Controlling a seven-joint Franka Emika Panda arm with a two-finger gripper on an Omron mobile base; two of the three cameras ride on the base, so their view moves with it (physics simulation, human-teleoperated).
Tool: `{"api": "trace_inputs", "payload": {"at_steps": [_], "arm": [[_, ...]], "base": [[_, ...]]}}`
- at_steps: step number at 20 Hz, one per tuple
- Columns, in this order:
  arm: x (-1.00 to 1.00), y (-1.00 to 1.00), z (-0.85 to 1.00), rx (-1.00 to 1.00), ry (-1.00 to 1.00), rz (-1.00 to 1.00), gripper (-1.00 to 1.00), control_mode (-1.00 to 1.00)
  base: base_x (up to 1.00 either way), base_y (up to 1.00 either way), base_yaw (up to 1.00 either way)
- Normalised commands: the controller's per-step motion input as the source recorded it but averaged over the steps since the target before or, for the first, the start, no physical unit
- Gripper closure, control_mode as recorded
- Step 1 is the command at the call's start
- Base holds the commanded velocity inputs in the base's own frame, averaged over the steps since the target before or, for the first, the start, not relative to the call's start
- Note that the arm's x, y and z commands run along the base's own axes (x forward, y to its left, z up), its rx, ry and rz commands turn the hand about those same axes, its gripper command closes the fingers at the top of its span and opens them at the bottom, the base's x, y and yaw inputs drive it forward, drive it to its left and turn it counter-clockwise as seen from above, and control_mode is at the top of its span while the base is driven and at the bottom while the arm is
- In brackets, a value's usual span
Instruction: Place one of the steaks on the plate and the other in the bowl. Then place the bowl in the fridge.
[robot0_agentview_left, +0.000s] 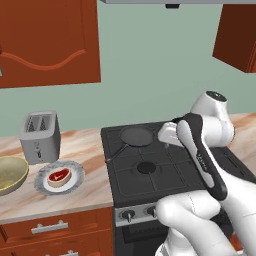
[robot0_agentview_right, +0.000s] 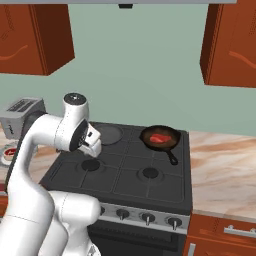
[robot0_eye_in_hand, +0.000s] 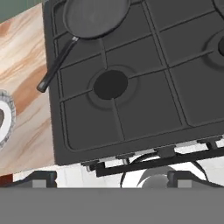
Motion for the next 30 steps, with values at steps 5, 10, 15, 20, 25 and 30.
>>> {"api": "trace_inputs", "payload": {"at_steps": [5,10,15,20,25,30], "arm": [[0.73,-0.69,0.00,0.00,-0.03,0.25,-1.00,-1.00],[0.79,-0.73,0.00,0.00,-0.02,0.11,-1.00,-1.00],[0.90,-0.64,0.00,0.00,0.04,-0.07,-1.00,-1.00],[0.84,-0.45,0.00,-0.03,0.04,-0.30,-1.00,-1.00],[0.64,-0.35,-0.08,-0.08,0.00,-0.43,-1.00,-1.00],[0.27,-0.41,-0.20,-0.04,-0.05,-0.34,-1.00,-1.00]], "base": [[0.00,0.00,0.00],[0.00,0.00,0.00],[0.00,0.00,0.00],[0.00,0.00,0.00],[0.00,0.00,0.00],[0.00,0.00,0.00]]}}
